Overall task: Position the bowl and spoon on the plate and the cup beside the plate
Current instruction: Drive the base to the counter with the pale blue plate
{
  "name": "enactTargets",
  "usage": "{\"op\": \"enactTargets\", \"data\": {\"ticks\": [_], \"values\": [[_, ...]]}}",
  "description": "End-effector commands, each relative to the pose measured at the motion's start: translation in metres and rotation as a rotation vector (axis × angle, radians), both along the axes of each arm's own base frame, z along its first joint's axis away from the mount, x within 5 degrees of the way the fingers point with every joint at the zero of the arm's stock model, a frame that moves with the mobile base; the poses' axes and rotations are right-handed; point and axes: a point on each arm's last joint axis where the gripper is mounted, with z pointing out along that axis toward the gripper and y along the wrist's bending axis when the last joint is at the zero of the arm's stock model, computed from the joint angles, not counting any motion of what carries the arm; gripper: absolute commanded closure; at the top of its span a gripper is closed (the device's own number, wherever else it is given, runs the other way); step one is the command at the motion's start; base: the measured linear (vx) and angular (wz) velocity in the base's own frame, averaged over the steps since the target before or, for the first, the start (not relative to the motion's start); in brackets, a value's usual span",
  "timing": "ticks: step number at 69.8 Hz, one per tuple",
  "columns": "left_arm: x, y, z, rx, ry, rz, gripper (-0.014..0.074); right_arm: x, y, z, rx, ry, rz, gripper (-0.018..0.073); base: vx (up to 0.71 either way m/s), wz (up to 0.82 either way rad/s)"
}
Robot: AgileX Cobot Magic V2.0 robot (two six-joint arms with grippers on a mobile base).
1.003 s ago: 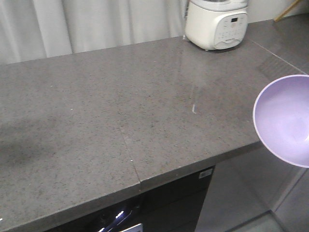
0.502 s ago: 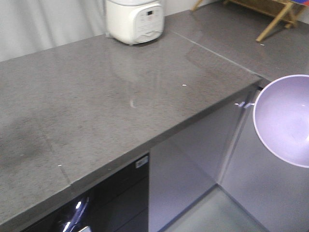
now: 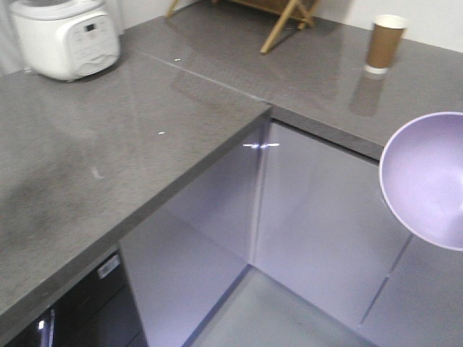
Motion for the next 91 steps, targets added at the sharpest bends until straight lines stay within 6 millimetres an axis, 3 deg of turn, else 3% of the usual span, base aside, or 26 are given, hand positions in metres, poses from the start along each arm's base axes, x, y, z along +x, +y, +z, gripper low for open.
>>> {"op": "enactTargets", "data": {"ticks": [1, 91], "values": [[-0.0049, -0.0028, 0.0179, -0.007, -0.097, 0.006, 0.0603, 0.0005, -0.0007, 0.0137, -0.006, -0.094, 0.001, 0.0565, 0.07, -0.52], [-0.0049, -0.0028, 0.0179, -0.007, -0.097, 0.006, 0.0603, 0.0, -0.0007, 0.013, -0.006, -0.084, 0.0, 0.0565, 0.15, -0.52]]}}
